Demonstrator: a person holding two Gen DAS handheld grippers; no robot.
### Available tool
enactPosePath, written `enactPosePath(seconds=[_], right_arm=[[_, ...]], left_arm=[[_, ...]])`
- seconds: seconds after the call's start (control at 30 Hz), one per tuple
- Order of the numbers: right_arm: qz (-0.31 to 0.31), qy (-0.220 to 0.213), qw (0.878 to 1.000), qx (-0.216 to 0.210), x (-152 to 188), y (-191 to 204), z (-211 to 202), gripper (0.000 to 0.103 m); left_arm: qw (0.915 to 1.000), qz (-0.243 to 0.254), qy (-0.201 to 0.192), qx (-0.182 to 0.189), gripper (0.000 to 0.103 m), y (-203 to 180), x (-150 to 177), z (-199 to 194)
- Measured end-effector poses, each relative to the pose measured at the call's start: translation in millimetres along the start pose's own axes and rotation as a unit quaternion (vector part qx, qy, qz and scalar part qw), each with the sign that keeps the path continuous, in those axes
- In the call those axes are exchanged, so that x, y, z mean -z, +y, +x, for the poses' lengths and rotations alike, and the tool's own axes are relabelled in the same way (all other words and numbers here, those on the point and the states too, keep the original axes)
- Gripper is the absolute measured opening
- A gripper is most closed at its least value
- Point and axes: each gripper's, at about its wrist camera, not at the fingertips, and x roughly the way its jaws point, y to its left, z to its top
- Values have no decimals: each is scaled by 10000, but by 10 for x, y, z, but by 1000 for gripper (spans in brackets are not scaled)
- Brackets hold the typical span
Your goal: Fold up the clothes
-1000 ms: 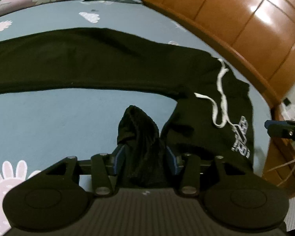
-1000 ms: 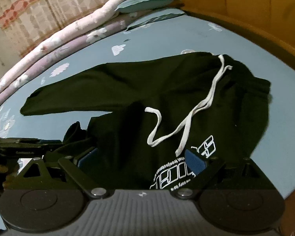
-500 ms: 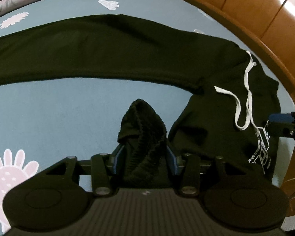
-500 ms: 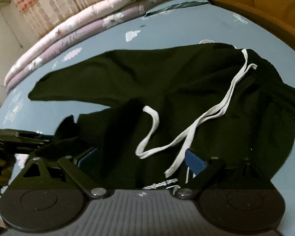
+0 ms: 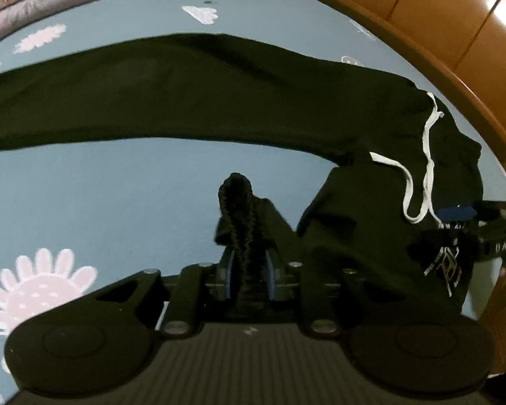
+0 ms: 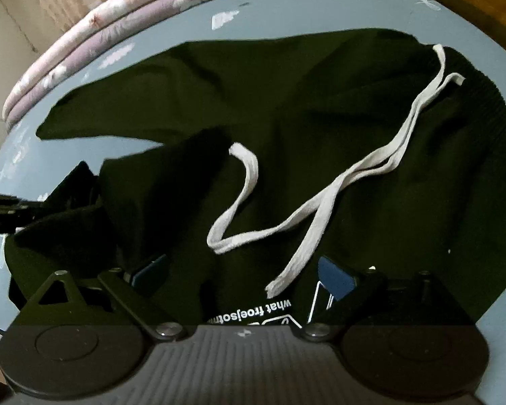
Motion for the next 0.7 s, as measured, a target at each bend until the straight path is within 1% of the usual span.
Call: enactPosePath(seconds=[0.03, 0.1, 0.13, 0.23, 0.27, 0.33, 0.47, 0.57, 0.67, 0.7], right_arm=[[-10, 21, 10000, -8, 2, 6, 8, 102], [-8, 57, 10000, -10, 1, 14, 25, 103], [-4, 79, 10000, -2, -2, 17, 32, 103], [-8, 136, 9999, 54, -9, 32, 50, 103], [-4, 159, 9998, 69, -14, 33, 60, 103], [11, 189, 9998, 92, -22, 37, 78, 103], [68, 126, 9997, 201, -6, 71, 112, 103], [-311, 229, 9979, 529, 7, 227, 177, 103], [-544, 399, 9948, 768, -6, 398, 191, 103], [-546, 403, 9951, 721, -8, 443, 170, 103]], left_arm=[[10000, -10, 19, 19, 23, -13, -17, 43], [10000, -29, 56, 57, 37, -39, -51, 126], [10000, -19, 48, 64, 37, -31, -49, 103], [10000, 10, 24, 83, 29, -8, -42, 33], [10000, 19, 16, 90, 19, 0, -40, 9], [9999, 38, 0, 103, 14, 16, -36, -37], [9999, 77, -32, 129, 12, 48, -28, -131], [9998, 88, -148, 132, 11, 115, 3, -307], [9996, 127, -237, 100, 11, 221, 76, -527], [9995, 133, -262, 79, 11, 262, 98, -597]])
